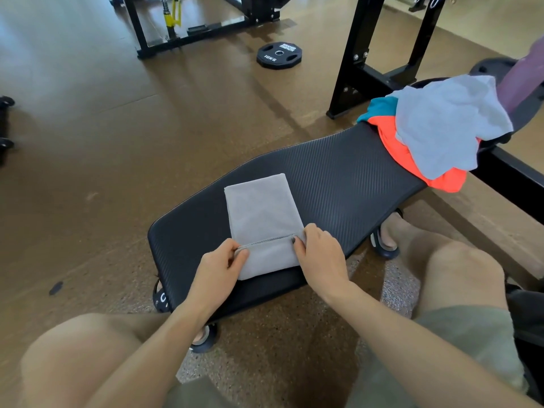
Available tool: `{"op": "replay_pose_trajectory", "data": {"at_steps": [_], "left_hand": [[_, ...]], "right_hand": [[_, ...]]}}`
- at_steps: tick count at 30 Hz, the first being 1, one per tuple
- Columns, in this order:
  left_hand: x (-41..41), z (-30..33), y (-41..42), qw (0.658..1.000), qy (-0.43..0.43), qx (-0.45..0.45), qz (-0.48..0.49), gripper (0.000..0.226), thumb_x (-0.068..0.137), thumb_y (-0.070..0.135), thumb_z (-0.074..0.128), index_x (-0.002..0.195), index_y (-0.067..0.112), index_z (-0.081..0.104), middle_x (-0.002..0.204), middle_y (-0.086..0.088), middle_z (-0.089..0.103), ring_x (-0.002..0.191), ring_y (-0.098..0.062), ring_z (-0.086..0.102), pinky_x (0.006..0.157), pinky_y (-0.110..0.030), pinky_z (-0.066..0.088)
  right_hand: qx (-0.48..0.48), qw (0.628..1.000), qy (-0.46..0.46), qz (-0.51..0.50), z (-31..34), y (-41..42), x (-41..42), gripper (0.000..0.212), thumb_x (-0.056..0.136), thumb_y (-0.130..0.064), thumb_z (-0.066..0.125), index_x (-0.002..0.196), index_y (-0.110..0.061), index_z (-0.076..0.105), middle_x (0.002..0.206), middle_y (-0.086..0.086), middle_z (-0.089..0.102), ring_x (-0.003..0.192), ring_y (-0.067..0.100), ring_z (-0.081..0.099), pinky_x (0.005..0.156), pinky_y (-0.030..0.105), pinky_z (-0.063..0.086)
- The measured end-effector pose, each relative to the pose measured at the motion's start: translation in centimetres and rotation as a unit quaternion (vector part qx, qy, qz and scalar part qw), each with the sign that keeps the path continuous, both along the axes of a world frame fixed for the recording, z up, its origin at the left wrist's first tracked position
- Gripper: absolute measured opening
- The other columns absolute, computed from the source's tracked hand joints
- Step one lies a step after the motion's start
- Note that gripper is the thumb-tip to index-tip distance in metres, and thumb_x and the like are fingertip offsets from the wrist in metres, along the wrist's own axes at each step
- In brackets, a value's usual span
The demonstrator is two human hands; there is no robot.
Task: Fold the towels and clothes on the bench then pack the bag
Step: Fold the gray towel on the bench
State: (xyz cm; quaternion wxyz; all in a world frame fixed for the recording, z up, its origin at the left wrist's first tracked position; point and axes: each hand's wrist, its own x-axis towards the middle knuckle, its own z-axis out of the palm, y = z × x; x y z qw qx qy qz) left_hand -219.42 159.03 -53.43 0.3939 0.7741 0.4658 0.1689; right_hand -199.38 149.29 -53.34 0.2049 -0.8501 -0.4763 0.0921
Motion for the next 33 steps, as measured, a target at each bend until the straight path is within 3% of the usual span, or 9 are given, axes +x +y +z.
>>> {"op": "replay_pose_trajectory", "data": {"at_steps": [6, 10, 14, 18, 23, 25, 28, 31, 33], "left_hand": [[1.0, 0.6, -0.1, 0.988, 0.108, 0.105, -0.019, 0.018, 0.103, 0.039, 0.050, 0.089, 0.027, 0.046, 0.060, 0.005, 0.052, 0.054, -0.010, 0.050, 0.054, -0.033, 0.043], [1.4, 0.4, 0.2, 0.935, 0.202, 0.288, -0.052, 0.026, 0.095, 0.030, 0.062, 0.116, 0.019, 0.054, 0.095, 0.000, 0.056, 0.078, -0.022, 0.058, 0.059, -0.039, 0.051], [1.5, -0.5, 1.2, 0.863, 0.183, 0.426, -0.200, 0.032, 0.075, 0.007, 0.075, 0.104, 0.017, 0.064, 0.107, -0.005, 0.058, 0.095, -0.028, 0.056, 0.081, -0.038, 0.050], [1.6, -1.1, 1.9, 0.870, 0.151, 0.413, -0.221, 0.021, 0.084, 0.009, 0.064, 0.102, 0.018, 0.067, 0.107, -0.001, 0.064, 0.095, -0.025, 0.063, 0.086, -0.036, 0.051], [1.3, -0.5, 2.2, 0.890, 0.126, 0.380, -0.221, 0.014, 0.094, 0.018, 0.052, 0.102, 0.020, 0.064, 0.105, 0.004, 0.065, 0.092, -0.021, 0.065, 0.087, -0.035, 0.051], [1.0, 0.1, 1.8, 0.904, 0.123, 0.345, -0.220, 0.020, 0.100, 0.035, 0.048, 0.105, 0.022, 0.063, 0.108, 0.008, 0.063, 0.098, -0.017, 0.063, 0.092, -0.034, 0.049], [0.6, 0.9, 1.5, 0.915, 0.151, 0.294, -0.229, 0.045, 0.087, 0.065, 0.055, 0.113, 0.027, 0.057, 0.117, 0.013, 0.058, 0.105, -0.009, 0.055, 0.095, -0.030, 0.045], [0.3, 1.0, 1.6, 0.916, 0.167, 0.271, -0.243, 0.046, 0.079, 0.054, 0.061, 0.117, 0.030, 0.052, 0.121, 0.014, 0.052, 0.103, -0.011, 0.055, 0.086, -0.028, 0.045], [0.0, 1.3, 2.1, 0.948, 0.120, 0.206, -0.209, 0.032, 0.080, 0.037, 0.063, 0.109, 0.032, 0.050, 0.113, 0.018, 0.048, 0.091, -0.009, 0.055, 0.074, -0.028, 0.047]], "right_hand": [[0.010, 1.000, 0.028, -0.006, -0.3, 0.2, 0.5, 0.016, 0.105, -0.036, 0.047, 0.102, -0.021, 0.043, 0.092, -0.002, 0.056, 0.073, 0.019, 0.058, 0.069, 0.042, 0.055], [-0.001, 0.999, 0.028, 0.018, -0.1, 0.4, 1.6, 0.016, 0.106, -0.033, 0.045, 0.115, -0.023, 0.038, 0.104, 0.000, 0.040, 0.067, 0.021, 0.056, 0.063, 0.042, 0.057], [0.014, 0.994, -0.080, 0.078, 0.0, 0.2, 2.2, 0.015, 0.099, -0.019, 0.060, 0.100, -0.019, 0.045, 0.099, 0.002, 0.040, 0.065, 0.018, 0.048, 0.059, 0.036, 0.052], [0.061, 0.960, -0.219, 0.167, 0.4, -0.6, 2.1, 0.005, 0.097, -0.017, 0.061, 0.101, -0.015, 0.061, 0.106, 0.004, 0.055, 0.095, 0.023, 0.053, 0.087, 0.037, 0.047], [0.022, 0.933, -0.154, 0.324, 1.0, -2.1, 2.4, 0.038, 0.096, -0.042, 0.049, 0.124, -0.019, 0.060, 0.123, -0.004, 0.058, 0.117, 0.016, 0.051, 0.115, 0.036, 0.034], [-0.005, 0.934, -0.146, 0.327, 0.9, -2.0, 3.3, 0.047, 0.093, -0.044, 0.052, 0.133, -0.019, 0.055, 0.130, -0.004, 0.055, 0.122, 0.015, 0.050, 0.114, 0.034, 0.035], [0.000, 0.927, -0.166, 0.336, 1.2, -1.2, 4.0, 0.034, 0.095, -0.035, 0.050, 0.124, -0.019, 0.058, 0.122, -0.004, 0.059, 0.114, 0.017, 0.055, 0.105, 0.033, 0.040], [0.016, 0.928, -0.161, 0.336, 1.9, -0.2, 4.3, 0.022, 0.100, -0.030, 0.046, 0.113, -0.021, 0.060, 0.108, -0.005, 0.062, 0.098, 0.017, 0.059, 0.097, 0.033, 0.043], [0.021, 0.947, -0.110, 0.301, 2.5, 0.5, 4.3, 0.021, 0.102, -0.028, 0.047, 0.117, -0.020, 0.060, 0.107, -0.004, 0.064, 0.092, 0.018, 0.061, 0.092, 0.035, 0.046]]}}
